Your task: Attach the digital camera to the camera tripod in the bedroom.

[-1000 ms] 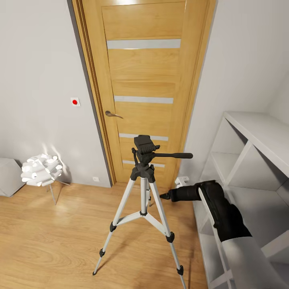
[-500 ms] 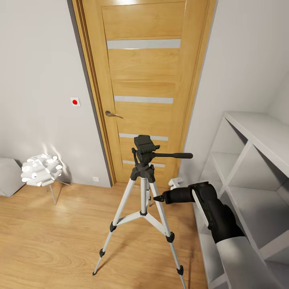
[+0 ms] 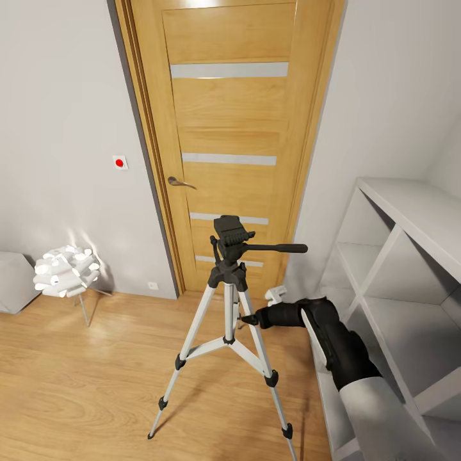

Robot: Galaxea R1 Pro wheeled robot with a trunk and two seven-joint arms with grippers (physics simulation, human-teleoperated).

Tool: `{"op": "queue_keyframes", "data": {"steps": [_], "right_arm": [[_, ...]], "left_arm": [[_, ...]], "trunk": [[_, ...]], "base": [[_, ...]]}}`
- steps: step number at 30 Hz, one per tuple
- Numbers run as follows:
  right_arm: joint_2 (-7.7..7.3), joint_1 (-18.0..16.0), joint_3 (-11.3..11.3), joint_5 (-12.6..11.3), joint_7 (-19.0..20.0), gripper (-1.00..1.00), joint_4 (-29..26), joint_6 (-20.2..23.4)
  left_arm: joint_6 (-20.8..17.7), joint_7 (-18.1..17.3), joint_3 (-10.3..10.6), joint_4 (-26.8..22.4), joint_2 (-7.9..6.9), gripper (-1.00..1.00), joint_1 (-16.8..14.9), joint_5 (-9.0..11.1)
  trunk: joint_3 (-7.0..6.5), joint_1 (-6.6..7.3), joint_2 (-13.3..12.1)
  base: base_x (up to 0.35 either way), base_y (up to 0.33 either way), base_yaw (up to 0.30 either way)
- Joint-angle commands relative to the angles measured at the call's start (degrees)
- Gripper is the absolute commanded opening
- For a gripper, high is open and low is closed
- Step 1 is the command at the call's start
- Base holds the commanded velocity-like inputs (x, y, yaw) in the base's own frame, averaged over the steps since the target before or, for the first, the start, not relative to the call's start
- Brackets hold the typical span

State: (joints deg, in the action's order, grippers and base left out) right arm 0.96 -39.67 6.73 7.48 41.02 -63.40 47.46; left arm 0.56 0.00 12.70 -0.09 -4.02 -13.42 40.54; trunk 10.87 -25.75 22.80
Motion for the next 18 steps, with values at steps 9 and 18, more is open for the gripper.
{"op": "queue_keyframes", "data": {"steps": [9,18], "right_arm": [[0.26,-0.05,-0.05,0.72,0.22,1.00,3.64,-4.69],[0.22,-0.05,-0.08,0.72,0.28,1.00,4.03,-5.75]], "left_arm": [[0.06,0.00,0.48,0.00,0.04,-1.00,-0.03,0.33],[0.06,0.00,0.48,0.00,0.02,-1.00,-0.03,0.33]], "trunk": [[0.11,-0.03,0.11],[0.11,-0.03,0.11]], "base": [[0.000,0.000,0.000],[0.000,0.000,0.000]]}}
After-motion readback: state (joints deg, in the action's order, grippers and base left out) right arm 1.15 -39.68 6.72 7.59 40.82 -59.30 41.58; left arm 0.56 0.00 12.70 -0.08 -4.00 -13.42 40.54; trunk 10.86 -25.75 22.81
